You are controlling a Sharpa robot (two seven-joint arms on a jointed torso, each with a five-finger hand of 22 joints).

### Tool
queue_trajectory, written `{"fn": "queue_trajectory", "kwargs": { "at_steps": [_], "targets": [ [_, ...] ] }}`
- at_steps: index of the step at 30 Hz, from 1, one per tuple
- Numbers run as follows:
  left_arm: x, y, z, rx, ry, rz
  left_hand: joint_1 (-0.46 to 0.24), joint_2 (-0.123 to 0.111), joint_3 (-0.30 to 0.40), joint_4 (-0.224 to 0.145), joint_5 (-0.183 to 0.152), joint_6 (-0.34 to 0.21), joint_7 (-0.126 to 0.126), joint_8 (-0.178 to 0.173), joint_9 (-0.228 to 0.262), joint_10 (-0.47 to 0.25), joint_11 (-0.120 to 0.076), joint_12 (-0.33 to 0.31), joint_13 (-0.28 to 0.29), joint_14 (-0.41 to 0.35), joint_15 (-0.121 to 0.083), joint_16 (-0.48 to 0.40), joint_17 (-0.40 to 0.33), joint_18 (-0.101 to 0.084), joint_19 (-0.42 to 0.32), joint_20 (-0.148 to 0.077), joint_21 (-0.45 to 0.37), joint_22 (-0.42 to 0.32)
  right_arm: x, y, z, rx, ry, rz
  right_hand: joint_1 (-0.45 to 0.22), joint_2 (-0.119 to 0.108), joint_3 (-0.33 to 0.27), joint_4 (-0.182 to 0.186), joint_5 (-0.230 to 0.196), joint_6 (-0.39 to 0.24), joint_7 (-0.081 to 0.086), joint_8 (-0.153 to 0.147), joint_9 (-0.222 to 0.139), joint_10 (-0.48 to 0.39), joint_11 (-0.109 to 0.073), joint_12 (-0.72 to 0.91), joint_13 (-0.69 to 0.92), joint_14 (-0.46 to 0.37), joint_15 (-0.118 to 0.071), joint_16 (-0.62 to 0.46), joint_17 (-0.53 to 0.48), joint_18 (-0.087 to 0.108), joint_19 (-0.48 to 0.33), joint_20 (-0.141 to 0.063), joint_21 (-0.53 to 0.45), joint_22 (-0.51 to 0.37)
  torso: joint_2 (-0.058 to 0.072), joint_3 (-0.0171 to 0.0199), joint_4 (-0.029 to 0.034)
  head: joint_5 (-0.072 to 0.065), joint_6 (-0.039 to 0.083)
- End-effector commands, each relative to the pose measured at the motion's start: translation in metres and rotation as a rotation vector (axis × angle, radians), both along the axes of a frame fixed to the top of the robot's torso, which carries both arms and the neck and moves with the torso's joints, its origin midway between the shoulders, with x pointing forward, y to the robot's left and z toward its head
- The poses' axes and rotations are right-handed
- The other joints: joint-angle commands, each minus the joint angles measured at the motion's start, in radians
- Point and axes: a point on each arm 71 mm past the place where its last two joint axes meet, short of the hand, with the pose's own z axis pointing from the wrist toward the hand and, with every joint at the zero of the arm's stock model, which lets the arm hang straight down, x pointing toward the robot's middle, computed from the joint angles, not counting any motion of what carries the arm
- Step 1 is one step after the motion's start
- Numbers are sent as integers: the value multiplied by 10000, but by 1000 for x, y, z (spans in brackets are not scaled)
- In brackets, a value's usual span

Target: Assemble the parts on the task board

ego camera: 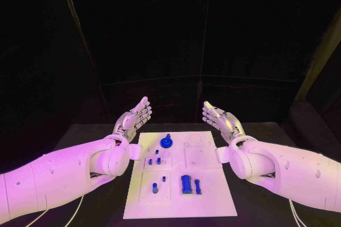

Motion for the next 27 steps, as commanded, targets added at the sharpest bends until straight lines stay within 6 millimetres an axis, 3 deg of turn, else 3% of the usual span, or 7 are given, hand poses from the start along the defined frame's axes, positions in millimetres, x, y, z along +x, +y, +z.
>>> {"fn": "queue_trajectory", "kwargs": {
  "at_steps": [1,2,3,4,5,8,27],
  "targets": [
    [-6,2,3,976,-475,1218,-1782,31,-416,-18,-99,-1255,-285,-74,-25,-1283,-624,-75,-31,-1190,-384,-533,-32,-976,-782,-399,-81,-1029,-4,-5,2,220,90,-1336,-2122,-24,254,-13,-310,-1261,-619,-77,-102,-1381,-308,-72,-28,-1360,-196,-85,-55,-299,-1057,-352,-378,-422,-33,4,-8,3,0],
    [-10,0,3,1013,-469,1313,-1985,31,-453,-18,-99,-1402,-285,-74,-25,-1431,-624,-75,-31,-1329,-384,-533,-32,-976,-877,-434,-81,-1029,-6,-4,2,264,125,-1382,-2378,-24,254,-13,-310,-1412,-619,-77,-102,-1547,-308,-72,-28,-1526,-196,-85,-55,-1000,-1180,-399,-429,-422,-33,4,-8,3,0],
    [-11,-1,3,1034,-467,1367,-2135,31,-493,-18,-99,-1505,-285,-74,-25,-1539,-624,-75,-31,-1429,-384,-533,-32,-976,-947,-467,-81,-1029,-7,-4,2,281,138,-1399,-2567,-24,254,-13,-310,-1523,-619,-77,-102,-1670,-308,-72,-28,-1644,-196,-85,-55,-1000,-1279,-1117,-458,-422,-33,4,-8,3,0],
    [-12,-1,3,1043,-466,1390,-2228,31,-504,-18,-99,-1571,-285,-74,-25,-1608,-624,-75,-31,-1491,-384,-533,-32,-976,-980,-499,-81,-1029,-7,-4,2,285,141,-1404,-2657,-24,254,-13,-310,-1580,-619,-77,-102,-1730,-308,-72,-28,-1701,-196,-85,-55,-1000,-1323,-1117,-478,-422,-33,4,-8,3,0],
    [-14,-2,3,1059,-464,1431,-2351,31,-541,-18,-99,-1656,-285,-74,-25,-1695,-624,-75,-31,-1569,-384,-533,-32,-976,-1034,-1209,-81,-1029,-7,-4,2,287,143,-1405,-2804,-24,254,-13,-310,-1668,-619,-77,-102,-1826,-308,-72,-28,-1801,-196,-85,-55,-1000,-1394,-1117,-506,-422,-33,4,-8,3,0],
    [-17,-4,3,1090,-461,1513,-2764,31,-1301,-18,-99,-1944,-285,-74,-25,-1997,-624,-75,-31,-1845,-384,-533,-32,-976,-1249,-1209,-81,-1029,-7,-4,2,287,143,-1405,-3318,-24,254,-13,-310,-1970,-619,-77,-102,-2164,-308,-72,-28,-2130,-196,-85,-55,-1000,-1645,-1117,-1207,-422,-33,4,-8,3,0],
    [-17,-4,3,1092,-461,1518,-4294,31,-1301,-18,-99,-2998,-285,-74,-25,-3094,-624,-75,-31,-2862,-384,-533,-32,-976,-2485,-1209,-81,-1029,-7,-4,2,287,143,-1405,-5152,-24,254,-13,-310,-3055,-619,-77,-102,-3337,-308,-72,-28,-3299,-196,-85,-55,-1000,-2536,-1117,-1207,-422,-33,4,-8,3,0]
  ]
}}
